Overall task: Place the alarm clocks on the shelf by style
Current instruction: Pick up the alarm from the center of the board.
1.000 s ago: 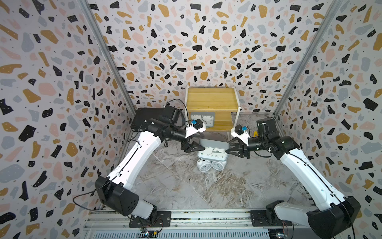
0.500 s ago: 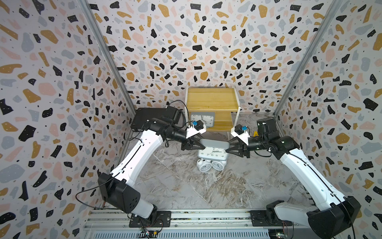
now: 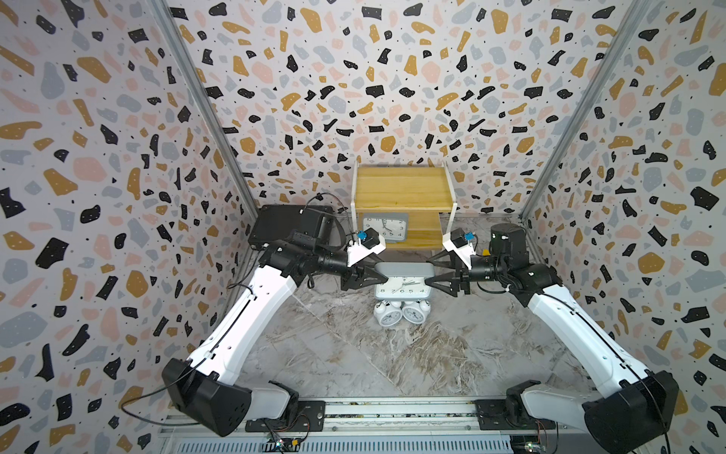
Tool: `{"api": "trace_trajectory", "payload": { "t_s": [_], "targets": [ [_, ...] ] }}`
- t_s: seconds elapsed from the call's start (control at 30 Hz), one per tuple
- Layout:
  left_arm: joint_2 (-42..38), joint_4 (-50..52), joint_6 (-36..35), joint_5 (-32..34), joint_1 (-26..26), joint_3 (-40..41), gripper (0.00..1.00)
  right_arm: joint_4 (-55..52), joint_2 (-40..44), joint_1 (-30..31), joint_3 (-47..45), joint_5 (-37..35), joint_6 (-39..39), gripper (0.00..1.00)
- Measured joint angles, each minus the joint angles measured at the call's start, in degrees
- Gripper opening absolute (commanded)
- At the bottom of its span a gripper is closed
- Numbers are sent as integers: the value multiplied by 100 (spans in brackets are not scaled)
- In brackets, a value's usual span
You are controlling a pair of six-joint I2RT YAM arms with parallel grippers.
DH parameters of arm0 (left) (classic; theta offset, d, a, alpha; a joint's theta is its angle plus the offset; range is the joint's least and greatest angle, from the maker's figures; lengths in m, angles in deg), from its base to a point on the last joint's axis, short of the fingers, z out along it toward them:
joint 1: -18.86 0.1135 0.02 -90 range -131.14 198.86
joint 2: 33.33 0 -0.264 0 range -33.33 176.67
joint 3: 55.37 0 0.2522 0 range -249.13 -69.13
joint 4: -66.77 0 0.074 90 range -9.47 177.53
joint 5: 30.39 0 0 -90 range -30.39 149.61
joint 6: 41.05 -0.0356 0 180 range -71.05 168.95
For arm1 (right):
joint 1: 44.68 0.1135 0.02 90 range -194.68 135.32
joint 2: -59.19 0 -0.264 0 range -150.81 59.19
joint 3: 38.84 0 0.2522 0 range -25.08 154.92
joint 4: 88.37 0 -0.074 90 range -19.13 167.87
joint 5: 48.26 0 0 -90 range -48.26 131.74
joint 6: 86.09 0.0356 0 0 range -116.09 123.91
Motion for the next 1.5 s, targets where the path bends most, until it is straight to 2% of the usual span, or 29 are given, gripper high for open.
{"api": "trace_trajectory", "payload": {
  "t_s": [0.2,0.47,0.57,0.67,0.73,0.77,0.83,0.87,0.93,1.03,1.23,1.5],
  "targets": [
    [-96,-262,326,22,0,17,12,584,4,-111,-118,354,433,73],
    [-85,-503,669,-98,-2,17,13,686,4,-136,-192,420,520,70],
    [-68,-579,750,-116,-2,17,13,693,4,-136,-201,428,535,59],
    [-35,-640,804,-92,2,17,15,717,9,-136,-203,446,538,39],
    [-28,-632,881,-120,22,20,24,761,44,-136,-232,487,450,29],
    [-26,-636,894,-129,22,22,29,758,79,-136,-240,461,437,27],
    [-28,-660,918,-122,17,22,49,754,177,-136,-269,367,452,25],
    [-28,-699,938,-96,17,22,53,750,234,-133,-278,299,457,24],
    [-28,-846,1073,101,15,26,66,726,391,-129,-289,59,474,24],
    [-96,-1123,1373,459,116,142,75,684,671,-151,-289,-476,531,22],
    [-431,-1648,1965,1134,431,577,77,660,1178,-199,-275,-1679,586,22],
    [-713,-1996,2286,1648,601,927,78,612,1329,-365,177,-3279,568,22]
  ]
}}
